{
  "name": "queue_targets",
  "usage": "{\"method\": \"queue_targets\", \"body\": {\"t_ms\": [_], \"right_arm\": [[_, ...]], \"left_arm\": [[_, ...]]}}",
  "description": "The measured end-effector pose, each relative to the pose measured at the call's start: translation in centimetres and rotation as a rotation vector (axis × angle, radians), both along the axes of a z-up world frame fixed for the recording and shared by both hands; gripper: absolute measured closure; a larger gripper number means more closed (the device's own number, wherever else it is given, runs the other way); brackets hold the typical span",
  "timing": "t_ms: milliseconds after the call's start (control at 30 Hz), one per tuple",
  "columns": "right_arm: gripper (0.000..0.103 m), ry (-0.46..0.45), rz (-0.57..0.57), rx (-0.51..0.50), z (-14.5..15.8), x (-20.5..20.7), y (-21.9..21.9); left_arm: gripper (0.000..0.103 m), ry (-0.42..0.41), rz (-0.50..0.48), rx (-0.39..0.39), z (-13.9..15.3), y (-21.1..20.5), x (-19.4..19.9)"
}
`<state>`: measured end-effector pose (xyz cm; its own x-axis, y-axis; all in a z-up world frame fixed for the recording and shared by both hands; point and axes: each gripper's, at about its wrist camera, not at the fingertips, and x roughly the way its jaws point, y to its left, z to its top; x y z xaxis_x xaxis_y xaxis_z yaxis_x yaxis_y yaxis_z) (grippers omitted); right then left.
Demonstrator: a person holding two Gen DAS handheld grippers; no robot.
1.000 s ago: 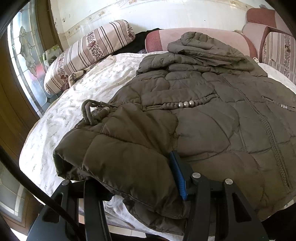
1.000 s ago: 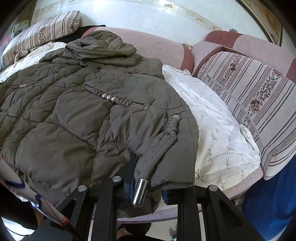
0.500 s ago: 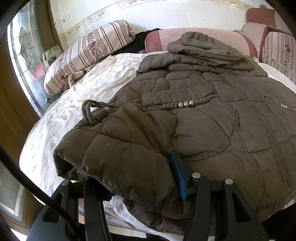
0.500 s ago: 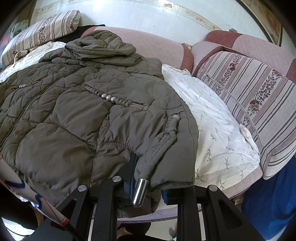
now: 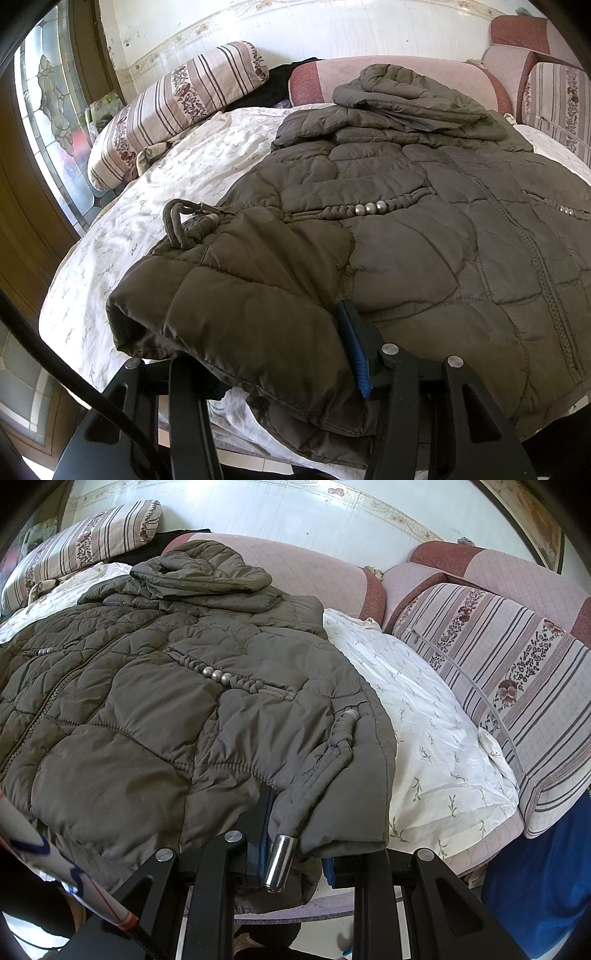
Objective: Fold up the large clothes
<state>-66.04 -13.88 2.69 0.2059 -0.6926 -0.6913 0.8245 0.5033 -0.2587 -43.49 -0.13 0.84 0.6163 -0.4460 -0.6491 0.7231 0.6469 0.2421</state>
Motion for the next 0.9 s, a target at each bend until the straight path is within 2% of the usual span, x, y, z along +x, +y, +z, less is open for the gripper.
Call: {"method": "queue_targets", "body": {"t_ms": [133,200,400,767,900], "right_arm": [[0.08,-0.001,0.001,-0.002,0.1,0.0,0.0],[0.08,-0.004,0.0,-0.004,0.2,0.0,0.0],[0.086,-0.041,0.009,-0.017,1.2,-0.4,0.0],[0.09,-0.149,0.022,-0.049,5.0,-1.9,0.5],[0.091,-0.16,0.024,-0.074,6.3,-2.3,1.1]], "left_arm": [[0.062,-0.008,-0.007,-0.001,0.1,0.0,-0.2],[0.068,-0.014,-0.014,-0.006,0.2,0.1,-0.3],[0.077,-0.027,-0.034,-0.012,0.6,0.1,-0.6],[0.081,-0.005,-0.045,-0.078,3.3,1.5,-0.9],[0.082,-0.015,-0.061,-0.107,4.7,2.1,-1.5]]}}
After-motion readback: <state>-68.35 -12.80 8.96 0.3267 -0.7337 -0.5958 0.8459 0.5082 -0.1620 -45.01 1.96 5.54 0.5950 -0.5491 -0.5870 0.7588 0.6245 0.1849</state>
